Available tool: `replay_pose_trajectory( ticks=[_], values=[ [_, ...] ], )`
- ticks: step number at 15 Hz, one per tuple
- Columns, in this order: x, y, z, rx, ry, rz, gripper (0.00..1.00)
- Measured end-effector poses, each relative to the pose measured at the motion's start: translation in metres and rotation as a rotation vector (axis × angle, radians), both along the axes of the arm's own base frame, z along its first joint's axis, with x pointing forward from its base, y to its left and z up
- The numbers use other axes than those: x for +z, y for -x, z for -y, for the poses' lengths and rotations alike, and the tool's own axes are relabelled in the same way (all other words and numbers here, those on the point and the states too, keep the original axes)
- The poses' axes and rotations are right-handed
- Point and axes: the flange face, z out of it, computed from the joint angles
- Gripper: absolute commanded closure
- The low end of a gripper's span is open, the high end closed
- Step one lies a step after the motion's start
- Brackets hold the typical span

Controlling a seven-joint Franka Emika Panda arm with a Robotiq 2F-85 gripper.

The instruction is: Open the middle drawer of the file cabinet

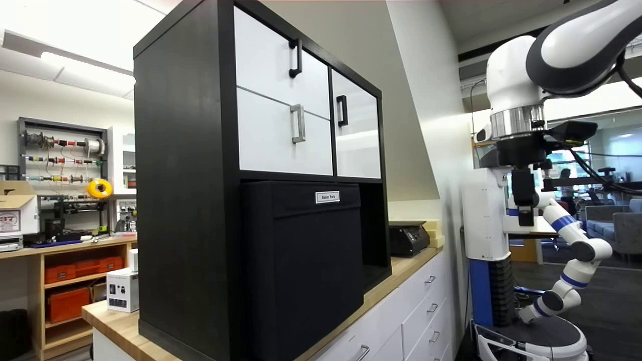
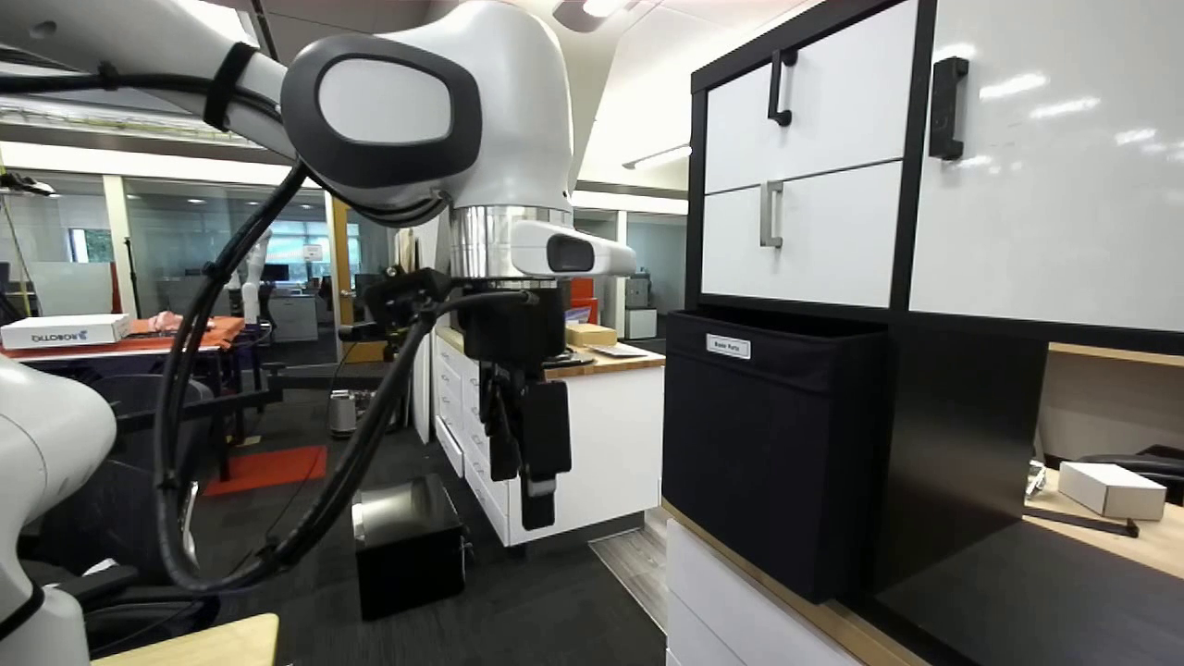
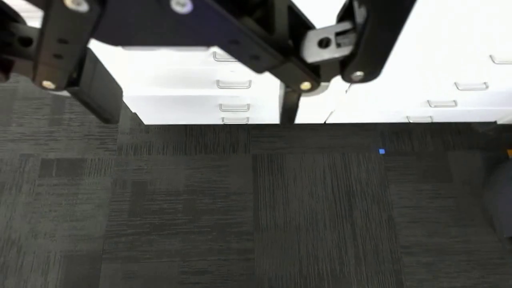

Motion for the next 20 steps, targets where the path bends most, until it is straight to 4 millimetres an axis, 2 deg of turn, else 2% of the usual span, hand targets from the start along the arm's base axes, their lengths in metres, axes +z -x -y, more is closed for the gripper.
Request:
replay_pose_trajectory(
  ticks=[6, 11, 16, 20],
  values=[
    [0.043, -0.025, -0.027, 0.060, 0.022, 0.190, 0.00],
    [0.075, -0.043, -0.057, 0.093, 0.012, 0.383, 0.00],
    [0.097, -0.055, -0.083, 0.079, -0.005, 0.559, 0.00],
    [0.106, -0.060, -0.092, 0.021, -0.026, 0.663, 0.00]
  ],
)
